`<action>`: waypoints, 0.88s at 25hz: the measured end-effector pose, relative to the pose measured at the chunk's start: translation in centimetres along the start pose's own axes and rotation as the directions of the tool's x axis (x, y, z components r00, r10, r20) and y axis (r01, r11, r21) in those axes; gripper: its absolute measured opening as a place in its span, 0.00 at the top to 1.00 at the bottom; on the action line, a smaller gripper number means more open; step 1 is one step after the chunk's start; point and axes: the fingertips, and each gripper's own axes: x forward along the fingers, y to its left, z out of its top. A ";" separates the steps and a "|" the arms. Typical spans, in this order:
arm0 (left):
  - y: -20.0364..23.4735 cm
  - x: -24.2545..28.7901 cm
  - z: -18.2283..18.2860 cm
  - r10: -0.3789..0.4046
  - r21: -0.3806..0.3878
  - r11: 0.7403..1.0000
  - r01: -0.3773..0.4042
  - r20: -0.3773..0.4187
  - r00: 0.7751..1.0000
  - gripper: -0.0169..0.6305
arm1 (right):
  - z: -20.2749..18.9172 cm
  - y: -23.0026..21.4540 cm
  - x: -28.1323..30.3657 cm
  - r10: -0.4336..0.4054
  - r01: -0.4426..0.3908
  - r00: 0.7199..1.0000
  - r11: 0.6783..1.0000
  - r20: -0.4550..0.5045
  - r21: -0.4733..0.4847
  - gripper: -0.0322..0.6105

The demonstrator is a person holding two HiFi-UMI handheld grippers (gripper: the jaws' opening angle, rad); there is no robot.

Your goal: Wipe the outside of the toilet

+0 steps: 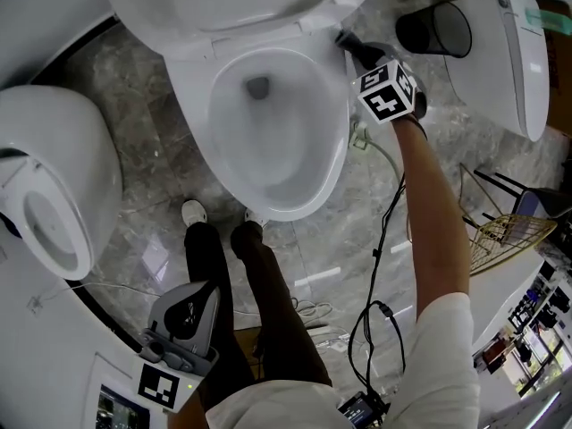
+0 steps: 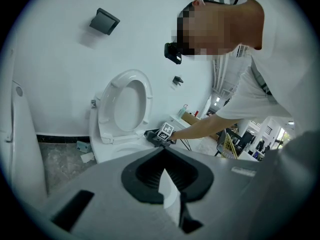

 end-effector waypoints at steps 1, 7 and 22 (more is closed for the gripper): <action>-0.2 0.0 0.2 -0.006 0.002 1.000 0.006 0.002 1.000 0.98 | -0.4 -0.1 -0.6 -0.006 0.005 1.000 1.000 0.010 0.031 0.85; -1.7 -0.3 1.1 -0.044 0.031 0.999 0.043 0.010 0.999 0.98 | -1.8 0.6 -4.7 -0.029 0.007 0.994 0.976 0.102 0.218 0.85; -4.9 -3.4 3.0 -0.116 0.092 0.989 0.113 0.023 0.993 0.98 | -5.7 9.2 -18.8 -0.092 -0.162 0.943 0.713 0.320 0.682 0.86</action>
